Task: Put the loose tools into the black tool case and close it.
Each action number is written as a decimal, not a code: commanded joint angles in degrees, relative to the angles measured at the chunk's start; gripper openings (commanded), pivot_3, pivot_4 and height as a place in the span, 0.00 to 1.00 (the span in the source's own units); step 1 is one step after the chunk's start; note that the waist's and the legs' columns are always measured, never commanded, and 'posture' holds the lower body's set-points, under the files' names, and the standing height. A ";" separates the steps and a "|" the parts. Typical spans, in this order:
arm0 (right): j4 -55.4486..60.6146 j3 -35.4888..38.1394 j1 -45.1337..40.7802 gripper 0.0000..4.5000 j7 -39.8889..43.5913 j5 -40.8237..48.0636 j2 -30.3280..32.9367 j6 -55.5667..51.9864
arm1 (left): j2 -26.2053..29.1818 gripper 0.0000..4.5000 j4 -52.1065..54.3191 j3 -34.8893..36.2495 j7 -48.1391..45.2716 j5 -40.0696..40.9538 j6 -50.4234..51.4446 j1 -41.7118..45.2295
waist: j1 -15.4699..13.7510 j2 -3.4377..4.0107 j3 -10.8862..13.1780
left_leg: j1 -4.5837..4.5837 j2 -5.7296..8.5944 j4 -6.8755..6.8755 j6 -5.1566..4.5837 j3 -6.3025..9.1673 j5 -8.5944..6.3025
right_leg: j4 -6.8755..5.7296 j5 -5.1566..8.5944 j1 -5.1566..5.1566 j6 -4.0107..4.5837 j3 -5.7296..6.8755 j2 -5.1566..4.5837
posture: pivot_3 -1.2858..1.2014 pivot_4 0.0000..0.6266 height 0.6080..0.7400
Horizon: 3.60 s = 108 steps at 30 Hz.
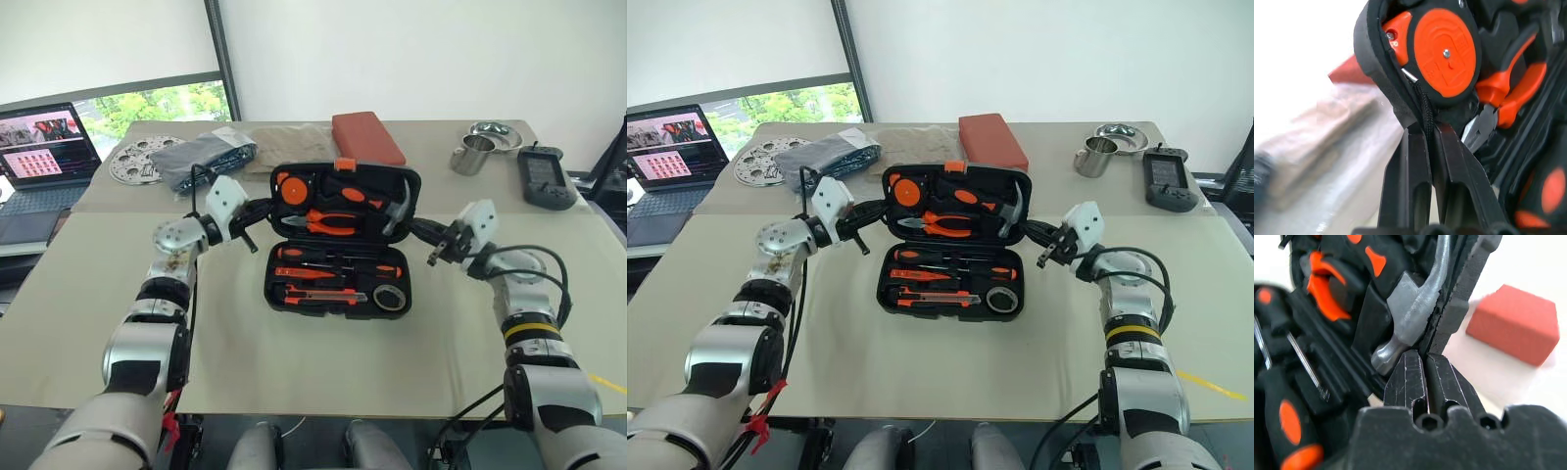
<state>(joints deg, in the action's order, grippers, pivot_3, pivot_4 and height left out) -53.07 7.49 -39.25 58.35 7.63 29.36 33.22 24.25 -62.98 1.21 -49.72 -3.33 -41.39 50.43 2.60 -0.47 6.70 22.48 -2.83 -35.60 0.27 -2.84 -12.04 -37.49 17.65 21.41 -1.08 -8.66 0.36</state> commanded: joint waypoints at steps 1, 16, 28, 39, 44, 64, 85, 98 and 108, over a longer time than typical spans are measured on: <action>-1.95 -2.37 -0.30 0.00 1.12 -3.62 2.48 15.69 | 4.11 0.01 1.91 -6.55 7.81 -11.07 -16.47 -3.15 | 0.09 -0.03 0.02 | -0.31 0.00 0.12 0.00 -0.04 -0.01 | 0.14 0.00 -0.26 0.00 -0.03 -0.03 | 0.52 0.24 0.90; -6.61 -5.96 9.87 0.70 5.86 -3.13 16.07 30.66 | 25.72 1.00 5.44 -22.46 60.45 -53.93 -34.93 -8.81 | 0.09 -0.30 0.18 | -1.37 0.03 0.68 -0.03 -0.72 0.00 | 0.70 0.05 -1.25 -0.10 0.01 -1.06 | 0.52 0.24 0.90; 59.97 -3.91 45.54 0.70 8.50 32.71 25.54 -36.91 | 10.13 1.00 -3.86 0.10 3.89 2.64 -7.59 -2.20 | -1.14 -0.18 0.14 | -0.85 0.00 0.56 0.07 -0.95 0.05 | 0.40 0.23 -0.91 -0.21 0.58 -1.02 | 0.52 0.24 0.90; 71.60 -12.04 41.05 0.70 2.94 33.45 20.38 -57.14 | -2.22 1.00 18.01 -2.39 -24.07 17.18 31.74 2.10 | -0.16 -0.32 0.12 | -0.40 0.04 0.15 0.07 -0.20 0.06 | 0.49 0.44 -0.96 -0.59 1.20 -0.70 | 0.52 0.24 0.90; 57.87 -10.06 30.59 0.70 -4.40 23.19 12.03 -48.92 | -3.29 1.00 15.33 -7.47 -28.21 12.82 31.51 1.56 | 0.08 -0.29 0.12 | -0.28 0.06 -0.19 0.00 0.02 0.02 | 0.50 0.44 -0.99 -0.58 1.30 -0.65 | 0.52 0.24 0.90; 67.66 -6.37 29.55 0.70 -27.89 12.52 -0.97 -56.18 | -6.82 1.00 2.45 -4.57 -24.93 11.02 34.47 5.68 | -0.57 -0.05 0.14 | -0.03 0.20 -0.22 -0.24 0.64 0.16 | 0.44 0.20 -0.99 -0.34 1.47 -0.59 | 0.52 0.24 0.90; 79.81 -12.32 33.64 0.70 -46.93 3.69 -13.79 -71.32 | -12.29 1.00 5.28 -3.15 -21.82 11.25 40.72 4.77 | -1.86 -0.01 0.11 | 0.21 0.46 -0.26 -0.23 1.02 0.16 | 0.60 0.39 -1.00 -0.63 1.62 -0.73 | 0.52 0.24 0.90; 73.49 -12.88 29.26 0.58 -49.69 -0.23 -16.43 -69.48 | -13.10 1.00 7.84 -3.73 -22.04 11.15 41.28 3.06 | -1.39 0.00 0.10 | 0.23 0.52 -0.26 -0.32 1.16 0.24 | 0.59 0.39 -1.02 -0.64 1.65 -0.72 | 0.52 0.24 0.90; 75.54 -12.30 32.17 0.58 -45.49 1.14 -14.62 -70.38 | -11.95 1.00 9.70 -2.85 -21.03 11.53 41.20 2.30 | -1.38 0.00 0.10 | 0.28 0.56 -0.25 -0.32 1.23 0.25 | 0.58 0.40 -1.01 -0.65 1.64 -0.72 | 0.52 0.24 0.90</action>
<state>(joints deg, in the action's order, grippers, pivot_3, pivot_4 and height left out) 19.45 -5.99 -7.59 11.48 7.96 14.18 -37.76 11.99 -54.48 -1.33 -71.18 8.28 -0.61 53.34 1.22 -0.47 6.80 22.78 -2.26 -35.85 -0.05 -1.59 -11.79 -36.89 18.05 20.40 -1.74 -7.01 -0.37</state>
